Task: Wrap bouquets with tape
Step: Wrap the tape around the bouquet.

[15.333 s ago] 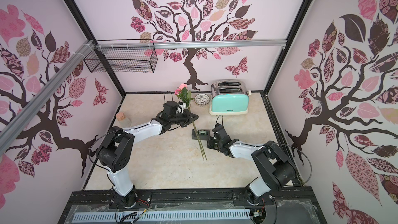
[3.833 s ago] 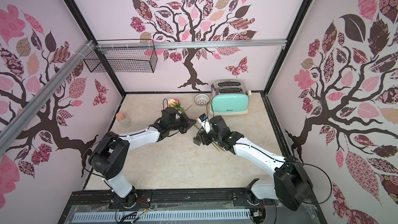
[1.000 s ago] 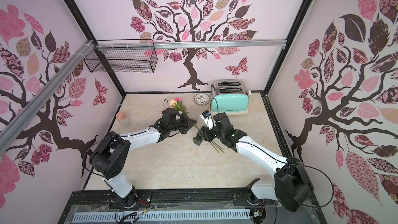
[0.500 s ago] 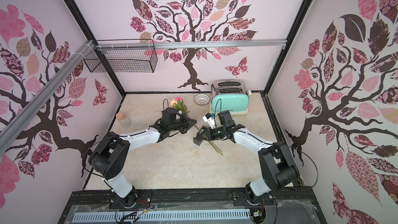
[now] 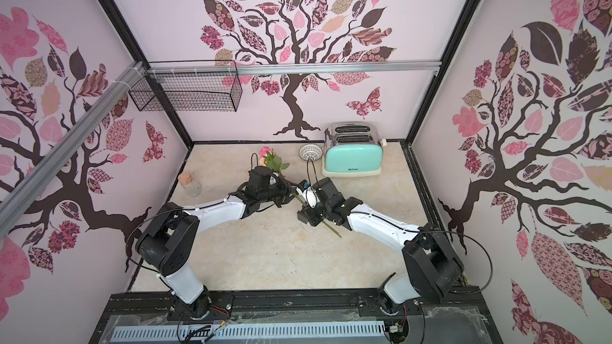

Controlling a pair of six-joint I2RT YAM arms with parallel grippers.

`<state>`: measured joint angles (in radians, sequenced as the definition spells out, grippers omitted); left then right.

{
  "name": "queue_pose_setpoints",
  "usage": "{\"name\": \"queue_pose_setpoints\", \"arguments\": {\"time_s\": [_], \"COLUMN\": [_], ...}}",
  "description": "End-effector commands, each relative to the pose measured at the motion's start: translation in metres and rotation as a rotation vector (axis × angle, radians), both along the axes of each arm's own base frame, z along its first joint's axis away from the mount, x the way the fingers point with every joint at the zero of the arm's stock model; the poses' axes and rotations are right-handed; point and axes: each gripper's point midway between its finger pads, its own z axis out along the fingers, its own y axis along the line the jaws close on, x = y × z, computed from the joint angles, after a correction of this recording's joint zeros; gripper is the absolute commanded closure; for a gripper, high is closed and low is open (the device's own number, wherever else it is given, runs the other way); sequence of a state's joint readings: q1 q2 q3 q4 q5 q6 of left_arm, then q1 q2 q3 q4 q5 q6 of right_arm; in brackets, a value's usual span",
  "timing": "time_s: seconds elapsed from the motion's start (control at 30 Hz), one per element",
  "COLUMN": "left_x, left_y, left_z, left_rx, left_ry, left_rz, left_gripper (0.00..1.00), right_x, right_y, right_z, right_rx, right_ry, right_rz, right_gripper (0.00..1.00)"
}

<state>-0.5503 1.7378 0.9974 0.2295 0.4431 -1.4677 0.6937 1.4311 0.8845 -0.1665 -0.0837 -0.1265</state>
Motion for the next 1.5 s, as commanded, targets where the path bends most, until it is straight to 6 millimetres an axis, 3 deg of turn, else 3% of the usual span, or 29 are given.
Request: {"name": "queue_pose_setpoints", "arguments": {"time_s": [0.0, 0.2, 0.27, 0.4, 0.47, 0.6, 0.73, 0.77, 0.97, 1.1, 1.47], "left_x": [-0.005, -0.007, -0.008, -0.011, -0.012, -0.013, -0.014, -0.016, -0.028, -0.035, -0.040], "left_y": [-0.001, -0.004, -0.005, -0.006, -0.005, -0.001, 0.006, 0.007, 0.020, 0.026, 0.026], "left_z": [0.007, 0.003, 0.001, -0.003, -0.004, -0.004, -0.005, -0.006, -0.021, -0.032, -0.056], "left_rx": [-0.026, -0.055, -0.058, -0.058, -0.057, -0.054, -0.032, -0.021, 0.041, 0.081, 0.145], "left_ry": [0.014, 0.057, 0.070, 0.088, 0.088, 0.065, 0.021, 0.015, -0.007, -0.018, -0.034], "left_rz": [-0.011, -0.017, -0.017, -0.022, -0.020, -0.008, 0.000, -0.002, 0.003, -0.001, -0.013], "left_gripper": [0.72, 0.75, 0.80, 0.98, 1.00, 1.00, 1.00, 1.00, 1.00, 1.00, 1.00], "right_x": [0.017, 0.012, 0.011, 0.008, 0.008, 0.005, -0.013, -0.018, -0.032, -0.017, 0.013], "right_y": [-0.014, -0.013, -0.013, -0.008, -0.007, -0.004, 0.007, 0.010, 0.015, 0.001, -0.002], "right_z": [0.026, 0.026, 0.027, 0.026, 0.028, 0.033, 0.038, 0.040, 0.058, 0.063, 0.028], "right_rx": [-0.182, -0.329, -0.348, -0.378, -0.355, -0.267, -0.088, -0.049, 0.191, 0.265, 0.130], "right_ry": [-0.312, -0.497, -0.534, -0.570, -0.562, -0.503, -0.368, -0.337, -0.136, -0.083, -0.050], "right_rz": [-0.007, 0.015, 0.008, 0.033, 0.012, -0.039, -0.029, -0.024, -0.010, -0.093, -0.197], "right_gripper": [1.00, 1.00, 1.00, 1.00, 1.00, 0.66, 0.40, 0.38, 0.34, 0.34, 0.32]}}
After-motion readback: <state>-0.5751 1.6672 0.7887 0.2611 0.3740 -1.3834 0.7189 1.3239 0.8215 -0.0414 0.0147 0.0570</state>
